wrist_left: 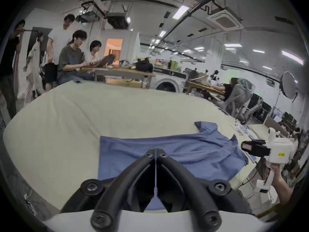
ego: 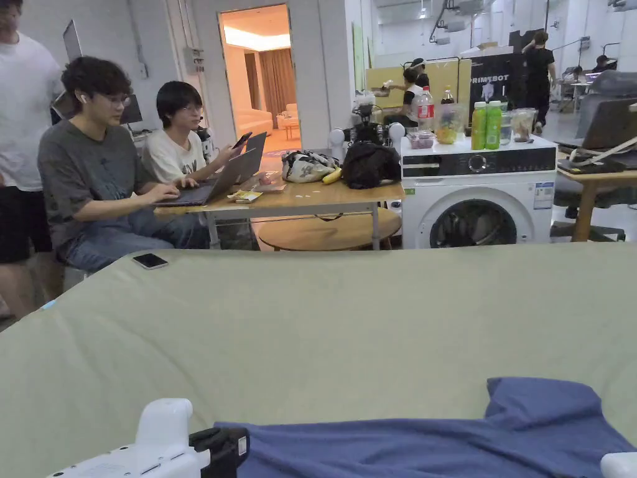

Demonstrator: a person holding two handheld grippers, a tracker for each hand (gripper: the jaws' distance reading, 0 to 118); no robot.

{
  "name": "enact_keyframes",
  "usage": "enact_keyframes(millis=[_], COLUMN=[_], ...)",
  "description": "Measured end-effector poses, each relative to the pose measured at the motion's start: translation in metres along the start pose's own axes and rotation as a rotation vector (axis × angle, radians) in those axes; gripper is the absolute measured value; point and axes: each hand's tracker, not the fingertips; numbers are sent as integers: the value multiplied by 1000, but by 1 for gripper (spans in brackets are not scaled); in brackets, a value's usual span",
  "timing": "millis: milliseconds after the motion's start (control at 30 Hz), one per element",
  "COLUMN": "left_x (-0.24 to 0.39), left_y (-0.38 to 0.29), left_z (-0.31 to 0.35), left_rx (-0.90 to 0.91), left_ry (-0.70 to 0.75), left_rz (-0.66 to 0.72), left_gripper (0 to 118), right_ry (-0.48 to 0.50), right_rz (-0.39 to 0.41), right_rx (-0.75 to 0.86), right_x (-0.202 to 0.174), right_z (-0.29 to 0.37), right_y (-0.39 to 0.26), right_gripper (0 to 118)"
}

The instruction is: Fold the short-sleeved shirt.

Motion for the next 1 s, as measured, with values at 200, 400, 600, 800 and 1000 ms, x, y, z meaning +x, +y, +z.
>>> enact_keyframes(millis=[200, 400, 600, 800, 1000], left_x=[-59, -107, -114, -100, -98], left_y=[35, 50, 29, 24, 20], left_z=[-82, -179, -224, -232, -222], left_rx=[-178, -342, -462, -462, -446], left_ry=[107, 195, 256, 239, 230], left_rz=[62, 170, 169, 73, 110], left_gripper=[59, 51, 0, 0, 0], right_ry=[33, -16, -56, -60, -84], right_rz=[-33, -91, -108, -157, -145], right_rx=[-51, -87, -142, -106, -168], right_x=[18, 45, 65, 90, 147], right_z=[-5, -13, -20, -32, -96], right_y=[-4, -9, -11, 26, 88], right_gripper=[0, 0, 0, 68, 67])
